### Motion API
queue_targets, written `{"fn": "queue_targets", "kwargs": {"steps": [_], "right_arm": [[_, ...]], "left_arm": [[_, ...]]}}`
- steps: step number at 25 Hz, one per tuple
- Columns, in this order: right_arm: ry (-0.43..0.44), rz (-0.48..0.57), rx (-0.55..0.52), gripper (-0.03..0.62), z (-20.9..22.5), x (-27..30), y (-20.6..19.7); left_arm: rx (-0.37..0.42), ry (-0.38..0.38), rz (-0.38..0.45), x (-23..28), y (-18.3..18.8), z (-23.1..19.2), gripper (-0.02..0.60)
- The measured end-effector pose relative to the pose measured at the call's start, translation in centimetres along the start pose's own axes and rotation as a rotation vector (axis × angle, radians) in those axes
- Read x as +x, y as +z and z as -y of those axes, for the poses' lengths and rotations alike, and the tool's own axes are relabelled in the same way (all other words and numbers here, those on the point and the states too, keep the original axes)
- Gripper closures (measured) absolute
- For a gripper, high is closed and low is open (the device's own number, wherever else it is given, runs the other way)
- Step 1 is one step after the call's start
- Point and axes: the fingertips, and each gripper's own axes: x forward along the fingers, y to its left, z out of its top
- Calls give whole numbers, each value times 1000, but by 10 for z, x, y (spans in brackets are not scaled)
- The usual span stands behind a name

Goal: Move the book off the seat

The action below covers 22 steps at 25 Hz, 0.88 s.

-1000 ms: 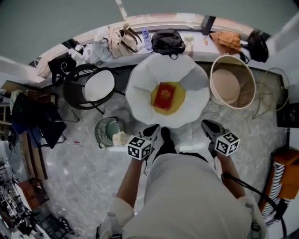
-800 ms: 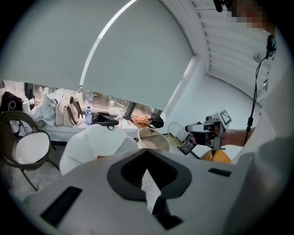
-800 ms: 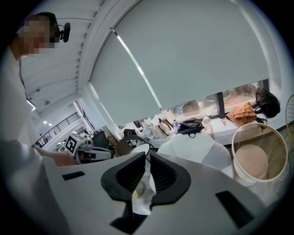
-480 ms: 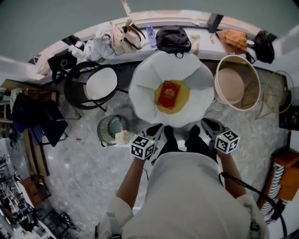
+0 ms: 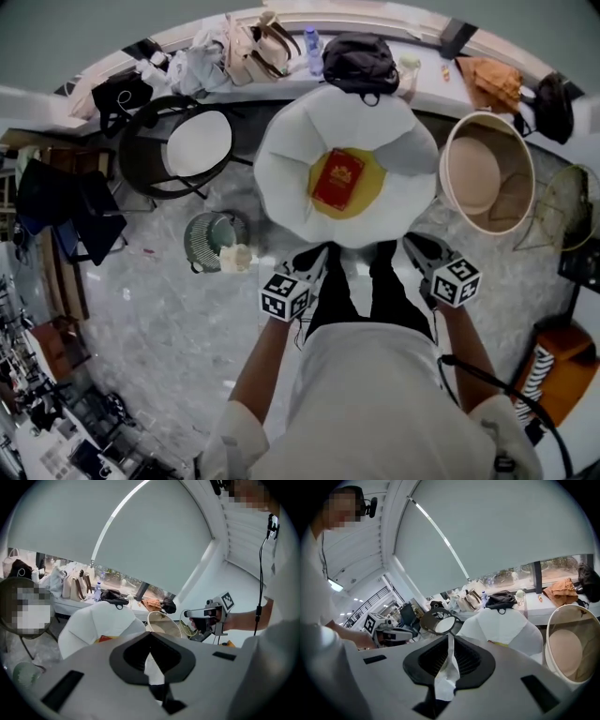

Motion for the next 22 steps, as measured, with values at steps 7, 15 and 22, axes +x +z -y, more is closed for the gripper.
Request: {"fn": "queue_targets", "kwargs": {"steps": [7, 15, 22], "right_arm": [[37, -66, -2, 545, 53, 39, -13], [65, -125, 35, 545, 106, 94, -50], [79, -169, 104, 513, 148, 149, -103]], "left_arm": [[-8, 45, -17, 51, -4, -27, 580], [-19, 82, -61, 117, -40, -82, 578], [-63, 103, -49, 173, -86, -134, 578]]}}
